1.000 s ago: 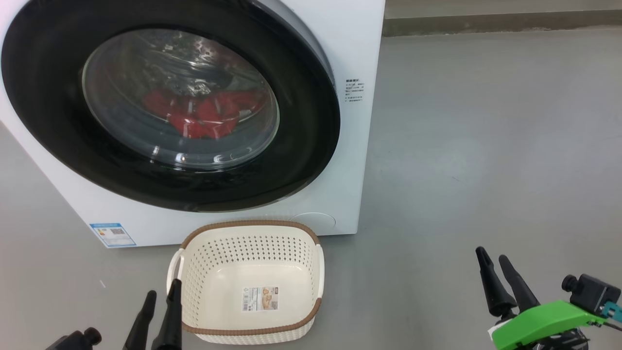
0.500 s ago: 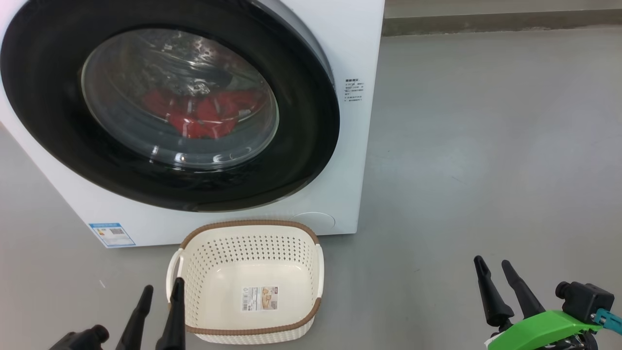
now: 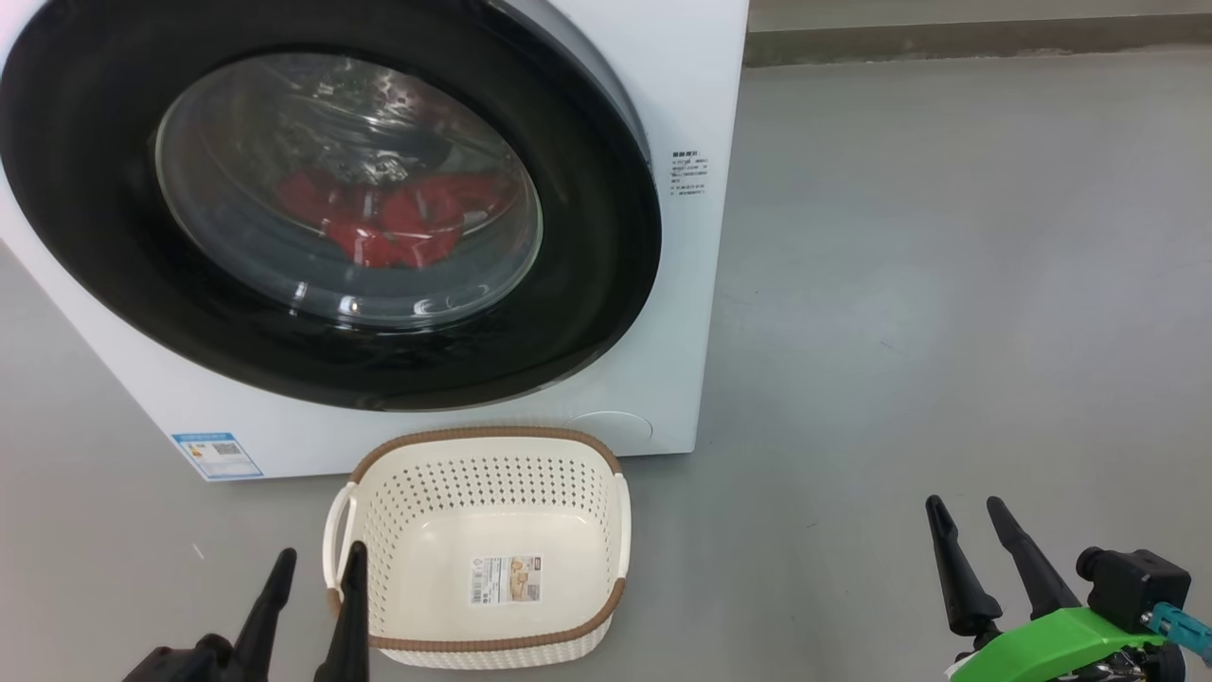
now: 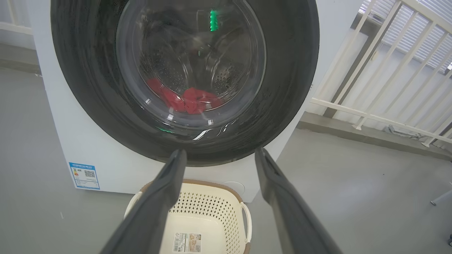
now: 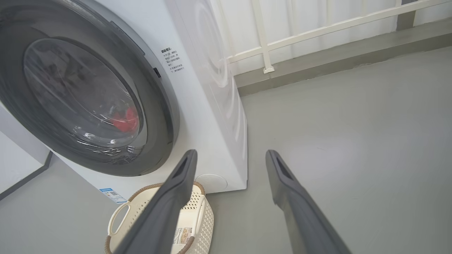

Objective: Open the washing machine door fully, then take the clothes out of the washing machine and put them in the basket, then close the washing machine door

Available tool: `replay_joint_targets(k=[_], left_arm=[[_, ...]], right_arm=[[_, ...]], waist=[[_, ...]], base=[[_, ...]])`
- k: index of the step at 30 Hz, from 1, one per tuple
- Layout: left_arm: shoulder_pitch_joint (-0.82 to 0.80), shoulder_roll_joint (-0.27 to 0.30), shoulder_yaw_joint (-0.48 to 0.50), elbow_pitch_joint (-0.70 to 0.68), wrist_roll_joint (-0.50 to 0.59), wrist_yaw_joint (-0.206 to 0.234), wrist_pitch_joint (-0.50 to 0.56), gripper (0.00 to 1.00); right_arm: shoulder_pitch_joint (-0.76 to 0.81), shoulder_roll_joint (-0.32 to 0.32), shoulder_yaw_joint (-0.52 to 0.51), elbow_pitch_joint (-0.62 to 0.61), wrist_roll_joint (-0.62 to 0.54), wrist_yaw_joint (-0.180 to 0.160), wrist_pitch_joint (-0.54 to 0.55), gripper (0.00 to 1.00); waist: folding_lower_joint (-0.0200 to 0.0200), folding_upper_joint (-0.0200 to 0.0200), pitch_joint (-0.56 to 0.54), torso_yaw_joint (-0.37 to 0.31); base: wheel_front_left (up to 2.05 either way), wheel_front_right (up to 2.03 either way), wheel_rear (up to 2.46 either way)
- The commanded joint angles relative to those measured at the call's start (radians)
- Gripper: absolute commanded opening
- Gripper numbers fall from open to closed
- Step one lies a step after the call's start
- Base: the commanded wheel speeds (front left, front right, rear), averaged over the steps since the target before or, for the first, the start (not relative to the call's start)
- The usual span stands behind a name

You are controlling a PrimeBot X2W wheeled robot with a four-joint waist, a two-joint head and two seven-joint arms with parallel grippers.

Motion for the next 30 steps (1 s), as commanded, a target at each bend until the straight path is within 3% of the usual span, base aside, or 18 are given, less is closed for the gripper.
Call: replay_joint_targets(k=[1, 22, 30], left_arm=[[-0.007, 0.015, 0.024, -0.033, 0.029, 0.006, -0.014, 1.0], [0.005, 0.009, 0.047, -0.038, 0.245, -0.014, -0.079, 1.0], [0.005, 0.004, 0.068, -0.022, 0.254, -0.023, -0.094, 1.0]], right_arm=[[-0.006, -0.017, 0.015, -0.03, -0.029, 0.0, -0.014, 1.0], [0.029, -0.003, -0.028, -0.055, -0.212, 0.001, -0.079, 1.0], [0.039, 0.002, -0.048, -0.061, -0.253, 0.001, -0.094, 1.0]], waist=[[-0.0001, -0.0001, 0.0, 0.0], [-0.0001, -0.0001, 0.003, -0.005], [-0.0001, -0.0001, 0.003, -0.01]], base=[[0.0, 0.0, 0.0], [0.0, 0.0, 0.0], [0.0, 0.0, 0.0]])
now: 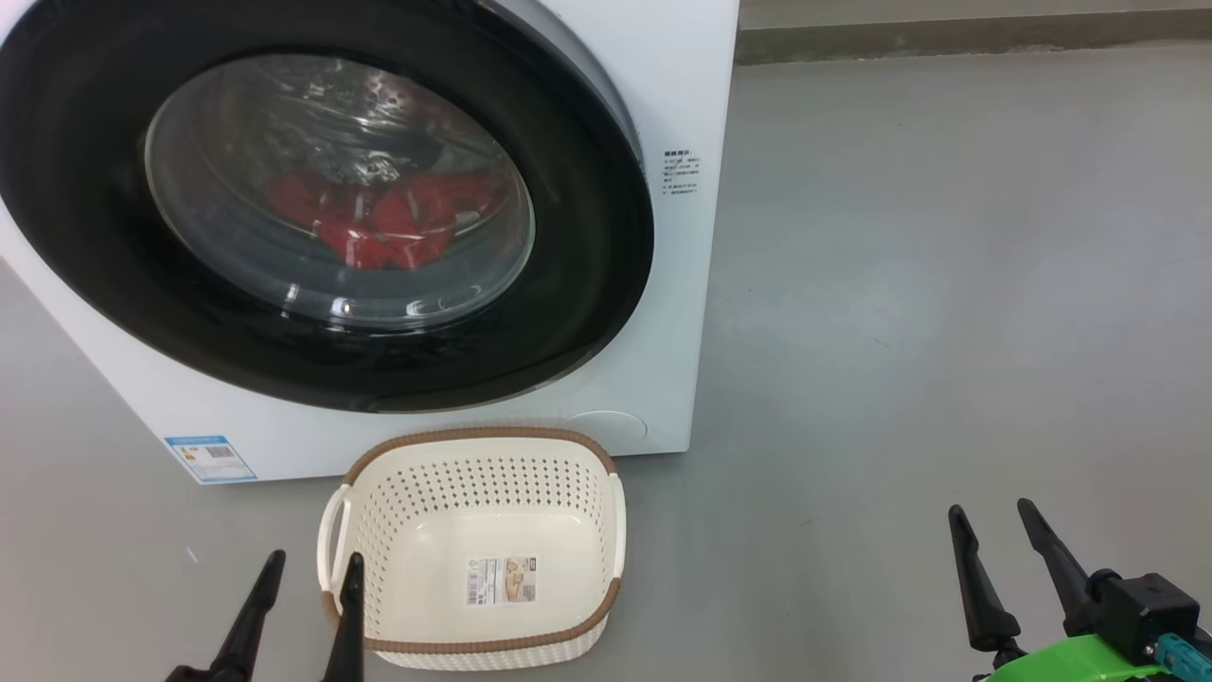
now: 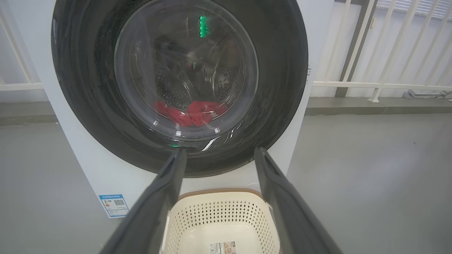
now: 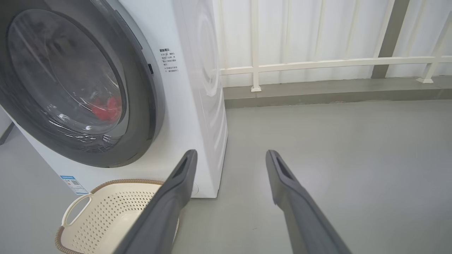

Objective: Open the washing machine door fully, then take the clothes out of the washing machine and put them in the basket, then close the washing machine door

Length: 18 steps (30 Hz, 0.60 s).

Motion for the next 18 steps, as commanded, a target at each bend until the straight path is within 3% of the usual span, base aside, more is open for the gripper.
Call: replay_joint_targets(k=[1, 18], left_arm=[[-0.017, 0.005, 0.039, -0.018, -0.002, -0.007, -0.012, 1.0], [-0.02, 0.002, 0.037, 0.023, -0.052, -0.013, -0.012, 1.0]], right_arm=[[-0.004, -0.011, 0.011, -0.029, -0.006, 0.0, -0.012, 1.0], [0.006, 0.002, -0.001, -0.043, 0.027, 0.0, -0.012, 1.0]], waist=[[0.0, 0.0, -0.001, 0.0], [0.0, 0.0, -0.005, 0.004]], base=[[0.0, 0.0, 0.0], [0.0, 0.0, 0.0]])
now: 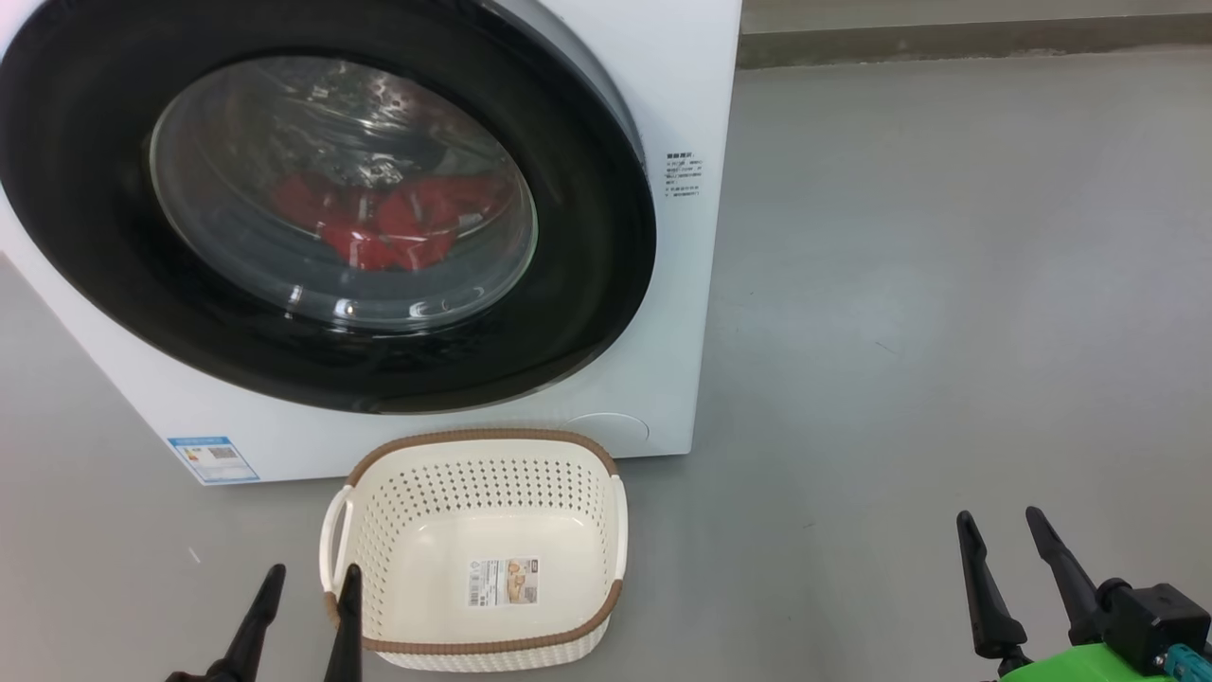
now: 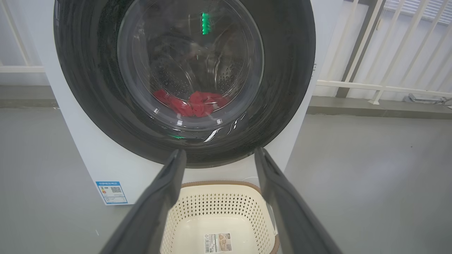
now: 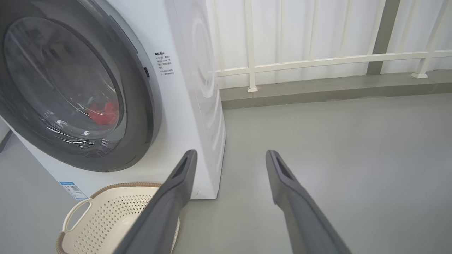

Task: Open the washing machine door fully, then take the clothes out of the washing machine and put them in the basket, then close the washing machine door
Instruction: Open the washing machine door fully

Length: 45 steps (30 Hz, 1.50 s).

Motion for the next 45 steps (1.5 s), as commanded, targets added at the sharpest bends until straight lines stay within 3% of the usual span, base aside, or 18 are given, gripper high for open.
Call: replay_joint_targets(k=[1, 12, 13, 14, 15, 22, 31, 45], left_arm=[[-0.02, 0.004, 0.032, -0.019, -0.006, -0.005, -0.012, 1.0], [-0.016, 0.004, 0.029, -0.025, -0.009, -0.005, -0.012, 1.0], [-0.016, 0.004, 0.029, -0.025, -0.009, -0.005, -0.012, 1.0], [-0.017, 0.004, 0.029, -0.025, -0.009, -0.005, -0.012, 1.0], [-0.018, 0.004, 0.028, -0.025, -0.01, -0.006, -0.012, 1.0], [-0.028, 0.004, 0.011, -0.027, -0.017, -0.006, -0.012, 1.0], [-0.074, 0.004, -0.02, -0.028, -0.032, -0.006, -0.012, 1.0], [-0.151, 0.004, -0.064, -0.021, -0.058, -0.006, -0.012, 1.0]], right_arm=[[-0.011, -0.007, 0.018, -0.027, 0.01, 0.0, -0.012, 1.0], [-0.011, -0.004, 0.032, -0.032, 0.015, 0.0, -0.012, 1.0], [-0.014, -0.004, 0.036, -0.033, 0.021, 0.0, -0.012, 0.45], [-0.018, -0.004, 0.041, -0.036, 0.028, 0.0, -0.012, 0.06], [-0.025, -0.003, 0.048, -0.038, 0.037, 0.0, -0.012, 0.0], [-0.134, -0.007, 0.112, -0.034, 0.135, 0.0, -0.012, 0.0], [-0.392, -0.022, 0.177, 0.0, 0.333, 0.0, -0.012, 0.0], [-0.77, -0.127, 0.283, 0.129, 0.652, 0.0, 0.034, 0.0]], waist=[[-0.0001, -0.0001, -0.001, 0.0], [-0.0001, -0.0001, -0.003, -0.001], [-0.0001, -0.0001, -0.002, -0.001], [-0.0001, -0.0001, -0.001, -0.002], [-0.0001, -0.0001, 0.001, -0.002], [-0.0001, -0.0001, 0.02, 0.0], [-0.0001, -0.0001, 0.077, 0.036], [-0.0001, -0.0001, 0.17, 0.125]], base=[[0.0, 0.0, 0.0], [0.0, 0.0, 0.0], [0.0, 0.0, 0.0], [0.0, 0.0, 0.0], [0.0, 0.0, 0.0], [0.0, 0.0, 0.0], [0.0, 0.0, 0.0], [0.0, 0.0, 0.0]])
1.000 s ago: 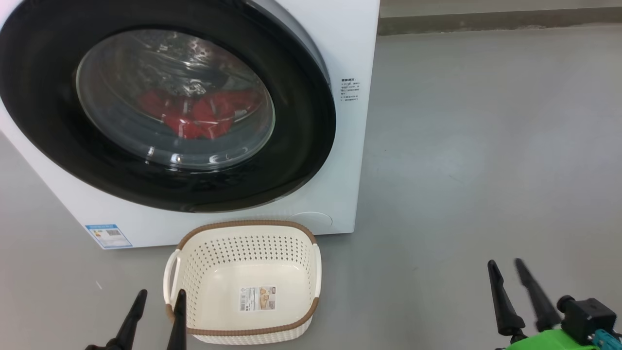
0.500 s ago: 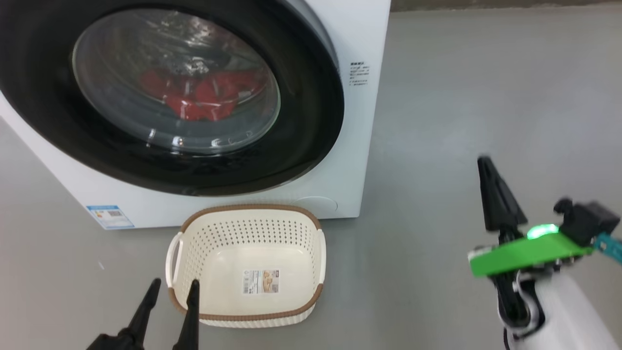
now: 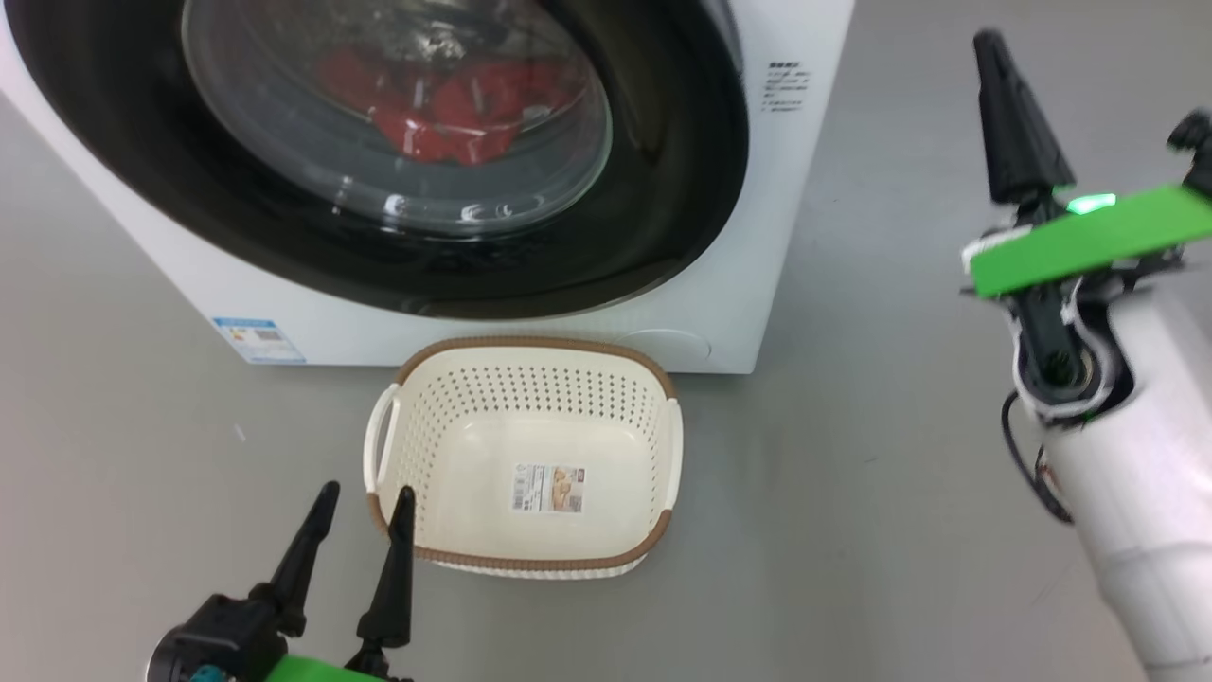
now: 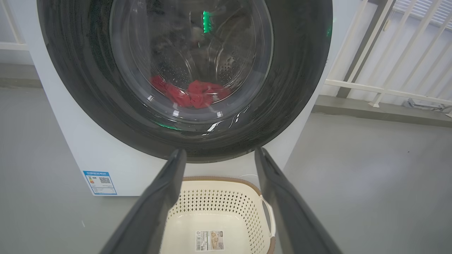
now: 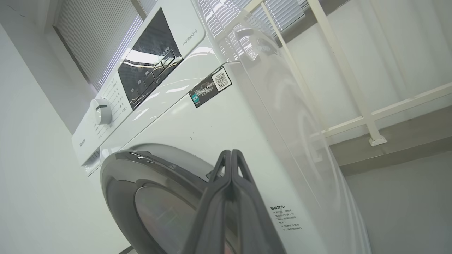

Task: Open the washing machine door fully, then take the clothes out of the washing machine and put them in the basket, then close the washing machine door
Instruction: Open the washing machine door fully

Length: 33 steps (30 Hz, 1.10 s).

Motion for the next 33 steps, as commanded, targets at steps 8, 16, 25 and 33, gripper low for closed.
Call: replay_joint_targets(k=[8, 16, 25, 33], left_arm=[[-0.067, 0.005, 0.012, -0.015, -0.016, -0.005, -0.012, 1.0], [-0.088, 0.005, -0.02, -0.012, -0.022, -0.006, -0.012, 1.0], [-0.107, 0.005, -0.042, -0.002, -0.021, -0.006, -0.012, 1.0], [-0.134, 0.005, -0.067, -0.001, -0.027, -0.006, -0.012, 1.0]], right_arm=[[-0.175, -0.048, 0.054, 0.04, 0.28, 0.0, 0.191, 0.0], [-0.274, -0.083, 0.039, 0.137, 0.55, 0.0, 0.483, 0.0], [-0.397, -0.084, 0.048, 0.261, 0.659, 0.0, 0.713, 0.0], [-0.484, -0.081, 0.052, 0.358, 0.68, 0.0, 0.792, 0.0]], waist=[[0.0, 0.0, 0.07, 0.062], [0.0, 0.0, 0.104, 0.093], [0.0, 0.0, 0.146, 0.113], [0.0, 0.0, 0.185, 0.136]], base=[[0.0, 0.0, 0.0], [0.0, 0.0, 0.0], [0.0, 0.0, 0.0], [0.0, 0.0, 0.0]])
